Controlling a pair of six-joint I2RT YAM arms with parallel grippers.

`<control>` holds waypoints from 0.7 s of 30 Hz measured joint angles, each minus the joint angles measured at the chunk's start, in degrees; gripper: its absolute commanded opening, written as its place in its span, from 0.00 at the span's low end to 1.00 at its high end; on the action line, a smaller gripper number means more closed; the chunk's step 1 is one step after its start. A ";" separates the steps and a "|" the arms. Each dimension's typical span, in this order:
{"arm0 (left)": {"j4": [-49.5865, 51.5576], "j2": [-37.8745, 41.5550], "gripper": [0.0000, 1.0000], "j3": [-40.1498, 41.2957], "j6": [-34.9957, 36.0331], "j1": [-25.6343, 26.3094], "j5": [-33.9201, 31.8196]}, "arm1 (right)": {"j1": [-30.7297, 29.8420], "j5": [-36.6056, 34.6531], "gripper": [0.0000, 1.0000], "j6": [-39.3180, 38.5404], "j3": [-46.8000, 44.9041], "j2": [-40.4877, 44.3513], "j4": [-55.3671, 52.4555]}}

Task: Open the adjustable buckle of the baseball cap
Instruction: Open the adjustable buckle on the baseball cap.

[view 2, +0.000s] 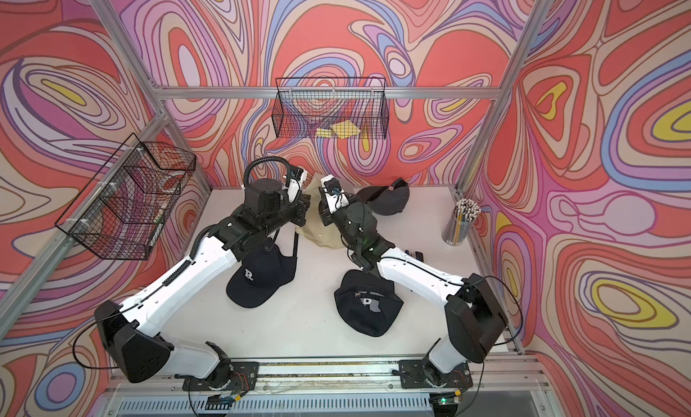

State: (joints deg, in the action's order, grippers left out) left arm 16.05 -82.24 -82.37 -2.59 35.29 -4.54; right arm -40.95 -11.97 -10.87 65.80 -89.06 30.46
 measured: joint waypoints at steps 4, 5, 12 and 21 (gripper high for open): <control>0.00 -0.02 0.00 0.00 0.00 0.00 -0.20 | 0.00 -0.33 0.00 0.02 0.00 0.00 -0.02; 0.00 -0.02 0.00 0.00 0.00 0.00 -0.35 | 0.00 -0.37 0.00 -0.26 0.00 0.00 0.00; -0.02 -0.15 0.00 -0.02 -0.22 0.04 -2.62 | -0.04 -0.42 0.00 -0.22 -1.22 0.79 -0.04; 0.42 -1.70 0.00 -0.48 -0.20 1.53 -3.41 | 0.52 0.46 0.00 0.79 -11.21 8.37 0.59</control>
State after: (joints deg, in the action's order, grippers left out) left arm 16.47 -83.94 -82.85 -2.79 36.82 -7.94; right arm -40.42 -11.51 -10.09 54.59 -80.68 31.05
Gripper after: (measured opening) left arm 0.060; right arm 0.050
